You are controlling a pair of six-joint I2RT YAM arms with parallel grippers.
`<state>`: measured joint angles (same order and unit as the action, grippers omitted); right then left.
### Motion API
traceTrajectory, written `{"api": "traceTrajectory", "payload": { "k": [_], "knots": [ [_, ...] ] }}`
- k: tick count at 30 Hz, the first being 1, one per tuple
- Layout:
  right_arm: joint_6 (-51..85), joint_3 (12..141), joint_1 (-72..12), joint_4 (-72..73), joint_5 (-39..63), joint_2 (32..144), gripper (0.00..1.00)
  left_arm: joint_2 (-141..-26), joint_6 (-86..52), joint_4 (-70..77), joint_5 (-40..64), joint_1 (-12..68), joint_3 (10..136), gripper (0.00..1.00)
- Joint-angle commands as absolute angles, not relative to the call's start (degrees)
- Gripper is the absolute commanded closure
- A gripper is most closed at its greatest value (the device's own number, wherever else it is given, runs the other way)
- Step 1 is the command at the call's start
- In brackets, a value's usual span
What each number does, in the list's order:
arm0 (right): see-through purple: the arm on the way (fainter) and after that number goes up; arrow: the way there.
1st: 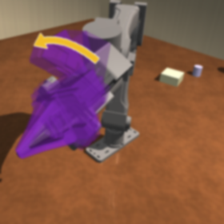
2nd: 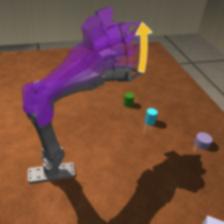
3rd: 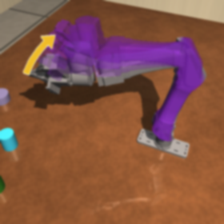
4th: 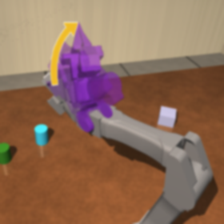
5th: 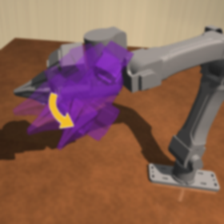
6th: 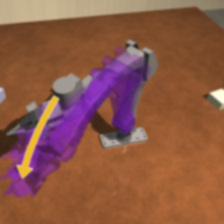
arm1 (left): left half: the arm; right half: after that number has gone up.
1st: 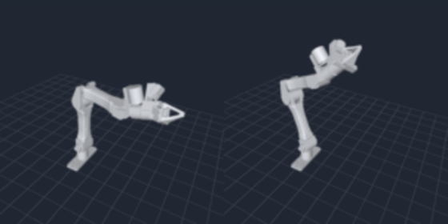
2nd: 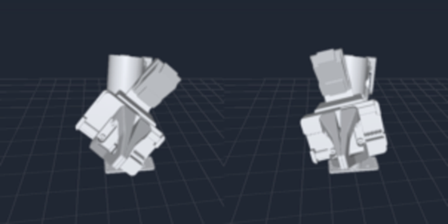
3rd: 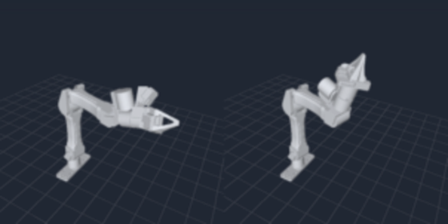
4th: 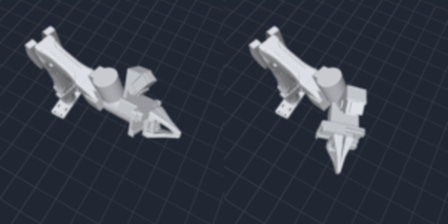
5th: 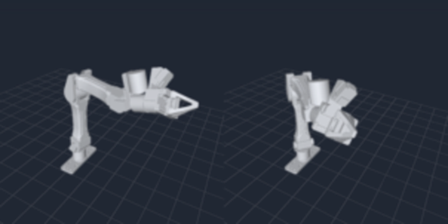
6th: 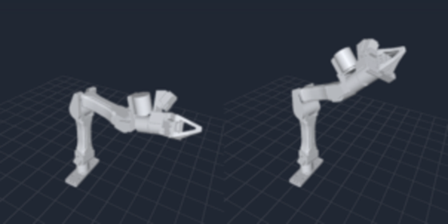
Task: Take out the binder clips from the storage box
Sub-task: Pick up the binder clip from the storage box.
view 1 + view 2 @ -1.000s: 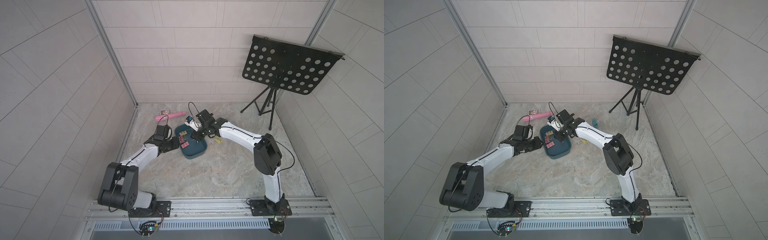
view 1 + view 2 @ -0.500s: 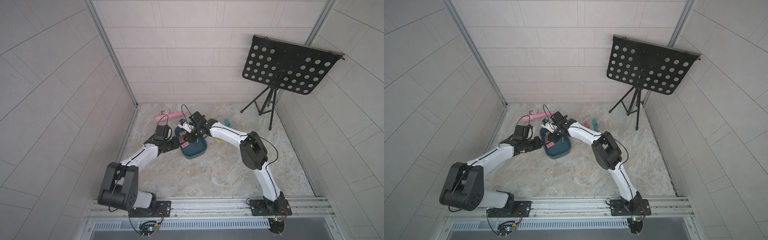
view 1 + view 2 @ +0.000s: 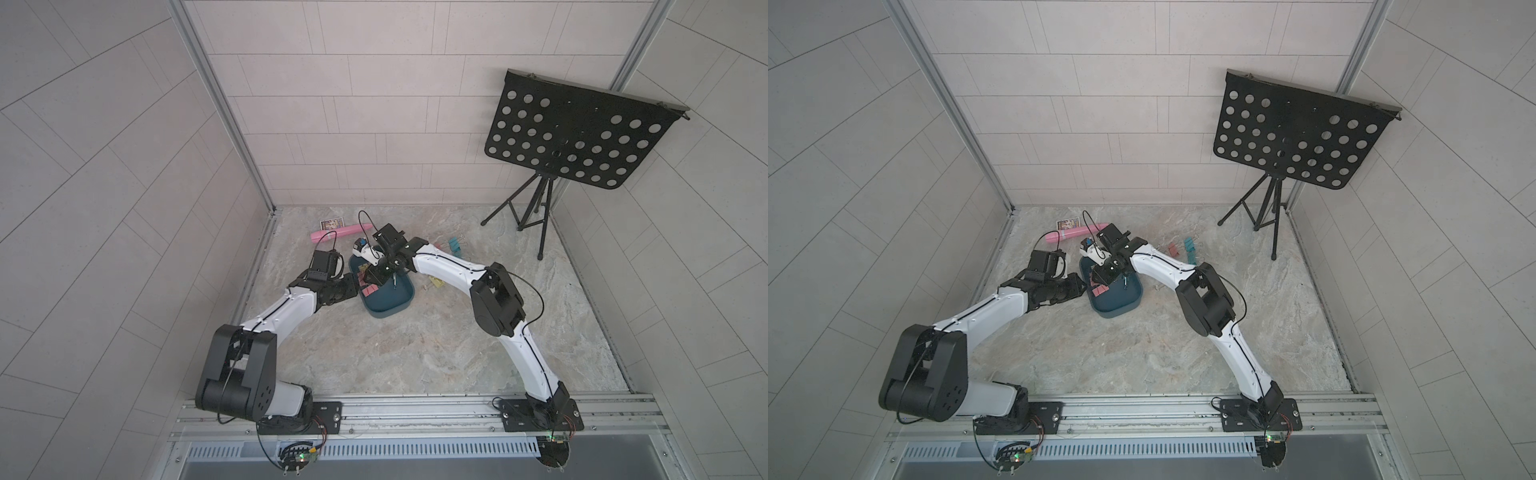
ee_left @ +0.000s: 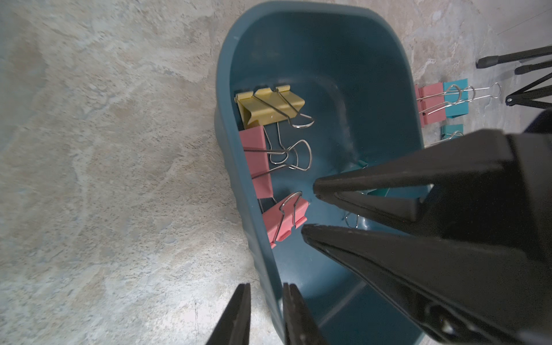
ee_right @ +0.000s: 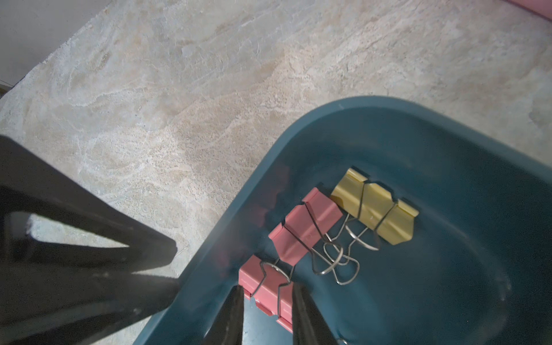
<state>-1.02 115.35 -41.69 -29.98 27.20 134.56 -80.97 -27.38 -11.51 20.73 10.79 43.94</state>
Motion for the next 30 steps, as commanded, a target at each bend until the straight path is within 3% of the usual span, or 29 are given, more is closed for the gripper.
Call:
{"api": "traceTrajectory", "payload": {
  "k": [1,14,30],
  "knots": [
    [-0.75,116.83,-42.01,-31.57,27.33,136.23,0.69,-80.44,-26.71,-12.24,20.83,10.9,43.15,0.72],
    [-0.87,120.32,-42.01,-33.3,28.18,139.39,0.7,-80.45,-26.63,-12.23,20.91,10.95,43.29,0.72],
    [-0.97,119.56,-41.93,-33.23,29.58,138.06,0.97,-80.33,-26.56,-12.57,20.83,10.95,43.45,0.72]
  ]
}}
